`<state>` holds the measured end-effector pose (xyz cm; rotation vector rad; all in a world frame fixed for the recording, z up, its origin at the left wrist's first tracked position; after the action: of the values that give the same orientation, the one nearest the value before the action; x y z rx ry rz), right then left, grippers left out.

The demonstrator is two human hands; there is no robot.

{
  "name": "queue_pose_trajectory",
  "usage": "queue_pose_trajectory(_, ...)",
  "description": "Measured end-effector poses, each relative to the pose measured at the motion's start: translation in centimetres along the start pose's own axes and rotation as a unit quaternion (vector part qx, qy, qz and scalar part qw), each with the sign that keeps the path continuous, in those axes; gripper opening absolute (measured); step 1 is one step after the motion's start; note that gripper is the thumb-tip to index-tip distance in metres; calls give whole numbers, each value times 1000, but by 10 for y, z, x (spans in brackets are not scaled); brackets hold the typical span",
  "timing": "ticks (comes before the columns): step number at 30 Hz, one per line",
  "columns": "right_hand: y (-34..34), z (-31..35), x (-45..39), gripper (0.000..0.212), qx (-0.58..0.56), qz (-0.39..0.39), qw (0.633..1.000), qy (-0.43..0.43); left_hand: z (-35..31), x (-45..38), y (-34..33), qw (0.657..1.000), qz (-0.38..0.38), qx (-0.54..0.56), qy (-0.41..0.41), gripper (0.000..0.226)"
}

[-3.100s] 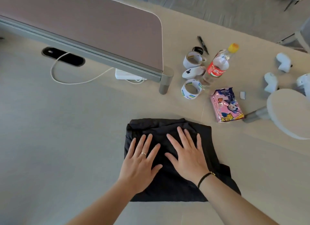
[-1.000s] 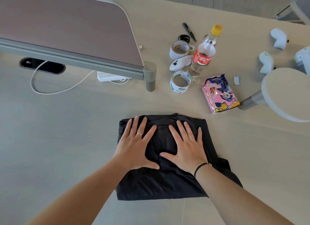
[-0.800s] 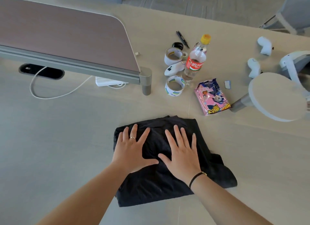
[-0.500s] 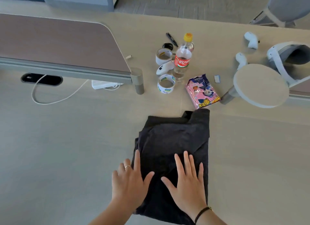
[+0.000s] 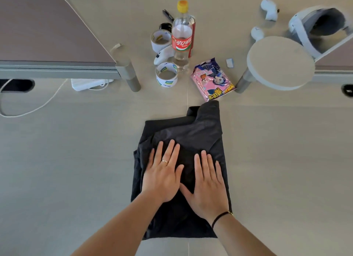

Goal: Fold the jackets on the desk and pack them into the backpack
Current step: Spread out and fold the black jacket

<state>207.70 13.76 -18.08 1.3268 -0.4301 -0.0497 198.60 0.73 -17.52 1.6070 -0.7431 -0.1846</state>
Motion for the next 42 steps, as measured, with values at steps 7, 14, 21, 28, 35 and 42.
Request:
queue_pose_trajectory(7, 3, -14, -6, 108, 15, 17, 1000, -18, 13, 0, -8, 1000, -15, 23, 7, 67)
queue_pose_trajectory(14, 9, -14, -11, 99, -4, 22, 1000, -19, 15, -1, -7, 998, -19, 43, 35, 77)
queue_pose_trajectory(21, 23, -45, 18, 76, -91, 33, 991, -88, 39, 64, 0, 979, 40, 138, 142, 78)
queue_pose_trajectory(28, 45, -43, 6, 60, -269, 81, 948, -150, 42, 88, 15, 912, 0, 348, 216, 89)
queue_pose_trajectory(35, 44, -46, 16, 59, -377, 153, 906, -115, 51, 101, 3, 857, 68, 479, 178, 99)
queue_pose_trajectory(42, 46, -53, 60, 67, -314, 176, 927, -108, 18, 137, -11, 877, 45, 446, 175, 81)
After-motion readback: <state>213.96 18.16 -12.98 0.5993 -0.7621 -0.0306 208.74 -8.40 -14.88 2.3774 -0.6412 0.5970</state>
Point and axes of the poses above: each hand's wrist, its own x-axis away from the middle knuckle, its own y-axis out of the back of the hand, z = x × y, the point moved 4 cm from there along -x, towards the middle knuckle, and after that the axes turned 4 degrees about -y, right-handed, at the moved point
